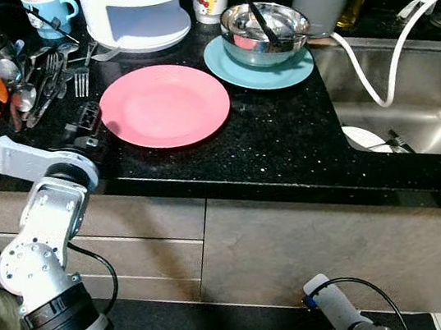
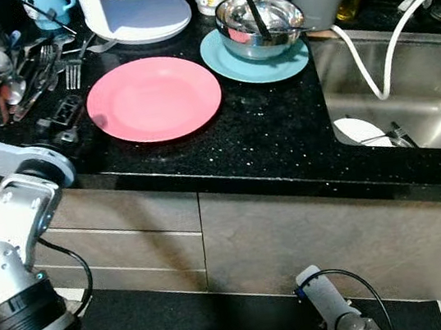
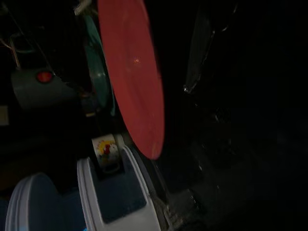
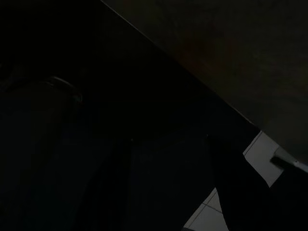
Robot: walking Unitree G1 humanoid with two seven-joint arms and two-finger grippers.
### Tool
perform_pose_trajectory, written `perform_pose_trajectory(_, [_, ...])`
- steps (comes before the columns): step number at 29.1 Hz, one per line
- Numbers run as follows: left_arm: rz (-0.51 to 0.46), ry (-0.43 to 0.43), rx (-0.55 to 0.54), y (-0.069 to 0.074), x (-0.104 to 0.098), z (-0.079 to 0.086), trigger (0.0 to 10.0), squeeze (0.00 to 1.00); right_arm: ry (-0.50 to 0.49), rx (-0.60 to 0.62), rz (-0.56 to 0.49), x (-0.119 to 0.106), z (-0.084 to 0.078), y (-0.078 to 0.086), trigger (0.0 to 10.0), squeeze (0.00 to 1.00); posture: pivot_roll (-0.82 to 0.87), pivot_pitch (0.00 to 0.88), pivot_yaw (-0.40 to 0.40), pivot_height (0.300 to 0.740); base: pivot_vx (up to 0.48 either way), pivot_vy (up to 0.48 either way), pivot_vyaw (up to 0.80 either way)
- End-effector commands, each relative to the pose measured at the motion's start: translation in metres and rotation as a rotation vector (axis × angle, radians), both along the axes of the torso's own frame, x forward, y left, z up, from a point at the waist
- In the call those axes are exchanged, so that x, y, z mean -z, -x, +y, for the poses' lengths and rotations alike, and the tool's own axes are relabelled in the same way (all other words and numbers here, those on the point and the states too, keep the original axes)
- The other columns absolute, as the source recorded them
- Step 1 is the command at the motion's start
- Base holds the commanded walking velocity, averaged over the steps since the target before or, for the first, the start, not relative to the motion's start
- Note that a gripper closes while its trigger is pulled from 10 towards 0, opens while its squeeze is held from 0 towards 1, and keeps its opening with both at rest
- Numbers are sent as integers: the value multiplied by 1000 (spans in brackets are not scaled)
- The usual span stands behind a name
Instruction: Kitchen organization
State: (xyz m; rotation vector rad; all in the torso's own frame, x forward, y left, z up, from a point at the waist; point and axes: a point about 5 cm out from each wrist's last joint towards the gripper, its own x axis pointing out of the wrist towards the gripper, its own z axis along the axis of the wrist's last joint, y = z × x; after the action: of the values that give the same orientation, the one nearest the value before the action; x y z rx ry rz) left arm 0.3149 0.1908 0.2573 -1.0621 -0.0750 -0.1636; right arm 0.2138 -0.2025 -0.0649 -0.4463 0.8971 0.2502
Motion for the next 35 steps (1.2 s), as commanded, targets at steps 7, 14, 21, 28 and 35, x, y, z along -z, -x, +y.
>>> perform_pose_trajectory(7, [87,18,156,-5,13,-19,10000,0,5,23,23,5,-2,8,10000,0,49,155,-54,740,0,0,0])
perform_pose_trajectory(14, [90,-4,250,-3,12,-29,0,0,6,27,20,5,-2,9,10000,0,46,148,-50,740,0,0,0])
perform_pose_trajectory(21, [124,-12,265,-2,16,-30,0,0,6,28,18,5,-2,9,10000,0,45,148,-49,740,0,0,0])
perform_pose_trajectory(28, [114,-31,266,-3,13,-30,0,0,2,33,15,5,-2,8,10000,0,42,150,-49,740,0,0,0])
perform_pose_trajectory(35, [111,-37,234,-2,11,-30,0,0,-23,47,9,4,-1,8,10000,0,42,151,-49,740,0,0,0])
